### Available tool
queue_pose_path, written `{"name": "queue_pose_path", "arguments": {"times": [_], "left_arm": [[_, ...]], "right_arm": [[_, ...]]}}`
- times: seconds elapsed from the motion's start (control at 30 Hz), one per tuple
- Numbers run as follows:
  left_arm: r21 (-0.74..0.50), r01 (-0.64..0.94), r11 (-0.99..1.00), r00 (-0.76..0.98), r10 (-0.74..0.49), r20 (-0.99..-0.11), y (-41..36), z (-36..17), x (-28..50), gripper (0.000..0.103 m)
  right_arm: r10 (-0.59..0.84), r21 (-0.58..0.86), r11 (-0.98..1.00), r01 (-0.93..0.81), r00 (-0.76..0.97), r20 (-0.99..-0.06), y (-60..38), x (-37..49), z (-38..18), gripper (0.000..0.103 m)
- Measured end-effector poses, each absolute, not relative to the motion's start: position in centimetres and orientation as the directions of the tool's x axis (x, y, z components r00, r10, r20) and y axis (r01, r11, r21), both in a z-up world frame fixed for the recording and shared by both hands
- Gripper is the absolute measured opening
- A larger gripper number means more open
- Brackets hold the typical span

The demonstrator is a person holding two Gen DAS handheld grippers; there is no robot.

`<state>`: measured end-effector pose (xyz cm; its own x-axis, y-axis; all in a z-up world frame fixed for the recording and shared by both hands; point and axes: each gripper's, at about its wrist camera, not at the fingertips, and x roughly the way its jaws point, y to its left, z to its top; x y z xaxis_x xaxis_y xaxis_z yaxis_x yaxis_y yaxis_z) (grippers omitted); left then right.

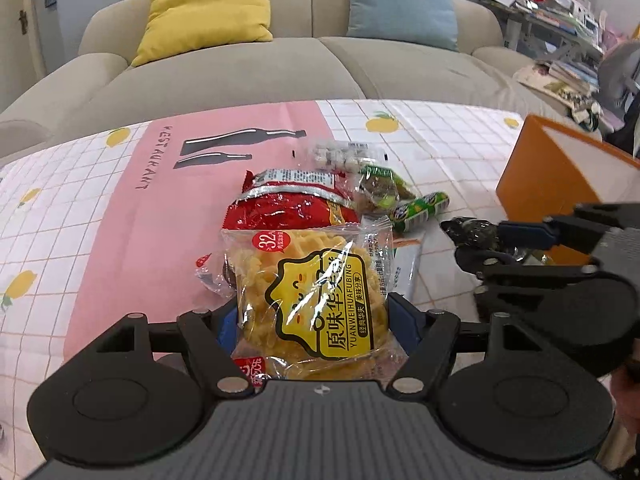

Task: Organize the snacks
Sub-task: 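Carry the waffle packet with the left gripper while the right carries the seaweed packet into the box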

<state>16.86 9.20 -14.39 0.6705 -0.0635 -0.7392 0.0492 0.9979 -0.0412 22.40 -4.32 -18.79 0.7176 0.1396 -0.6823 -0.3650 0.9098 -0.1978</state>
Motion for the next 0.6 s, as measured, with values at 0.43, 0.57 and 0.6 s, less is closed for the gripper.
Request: {"name": "queue_pose_path", "arguments": {"times": [0.43, 0.57, 0.6], "left_arm": [[-0.158, 0.087, 0.984, 0.717, -0.171, -0.675, 7.1, -7.0, 14.9, 0.083], [-0.158, 0.156, 0.975, 0.734, -0.221, -0.642, 4.5, -4.5, 15.1, 0.082], [-0.155, 0.177, 0.972, 0.736, -0.235, -0.635, 3.7, -3.9, 15.2, 0.082]], "right_arm": [[0.253, -0.002, 0.951, -0.310, 0.780, -0.573, -10.8, 17.4, -8.3, 0.036], [0.250, 0.046, 0.961, -0.273, 0.783, -0.570, -14.1, 17.1, -6.6, 0.036], [0.245, 0.057, 0.964, -0.260, 0.784, -0.570, -15.0, 17.2, -6.3, 0.036]]}}
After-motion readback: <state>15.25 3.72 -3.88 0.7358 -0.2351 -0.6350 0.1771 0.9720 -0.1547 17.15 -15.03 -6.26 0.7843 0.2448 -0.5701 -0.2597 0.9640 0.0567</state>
